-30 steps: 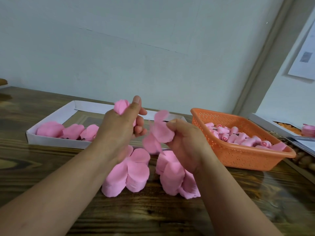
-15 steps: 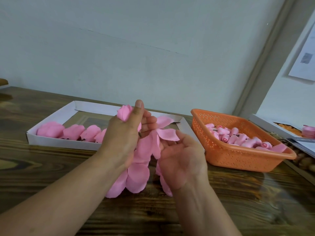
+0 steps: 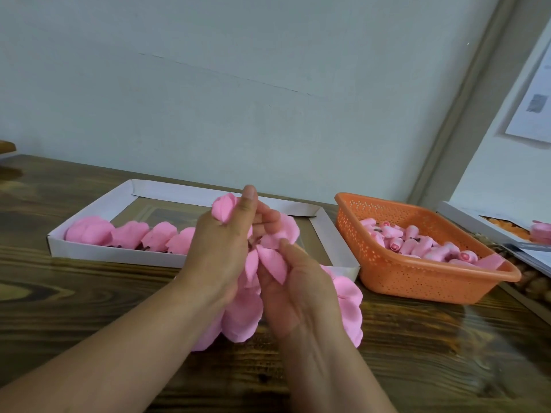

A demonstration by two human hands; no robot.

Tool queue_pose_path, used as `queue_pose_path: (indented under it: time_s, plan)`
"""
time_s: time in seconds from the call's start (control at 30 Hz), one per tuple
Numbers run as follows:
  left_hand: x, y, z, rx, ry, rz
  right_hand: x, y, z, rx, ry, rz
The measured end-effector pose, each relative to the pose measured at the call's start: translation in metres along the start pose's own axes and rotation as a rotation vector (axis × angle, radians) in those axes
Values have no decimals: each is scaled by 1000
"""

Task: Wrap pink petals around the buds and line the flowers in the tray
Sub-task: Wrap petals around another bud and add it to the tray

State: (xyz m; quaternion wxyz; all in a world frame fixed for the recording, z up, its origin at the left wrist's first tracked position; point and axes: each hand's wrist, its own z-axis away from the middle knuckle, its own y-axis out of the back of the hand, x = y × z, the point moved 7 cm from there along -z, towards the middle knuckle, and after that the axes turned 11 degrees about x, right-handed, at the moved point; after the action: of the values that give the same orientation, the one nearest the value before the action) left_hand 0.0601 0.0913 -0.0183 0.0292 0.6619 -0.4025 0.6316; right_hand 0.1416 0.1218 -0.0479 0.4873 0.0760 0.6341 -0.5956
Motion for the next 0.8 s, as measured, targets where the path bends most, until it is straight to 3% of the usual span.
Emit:
queue_pose_path:
  time_s: [0.37,0.6,0.8]
  plan:
    - [7,-2,3,-63,-67,-99,-1,11,-1,45,-73,41]
    - [25,-4,6,-94,-236,-176,-4,22,-6,118,-23,231]
    - [28,3,1,-43,-218,-217,-24,15,-14,140,51,377]
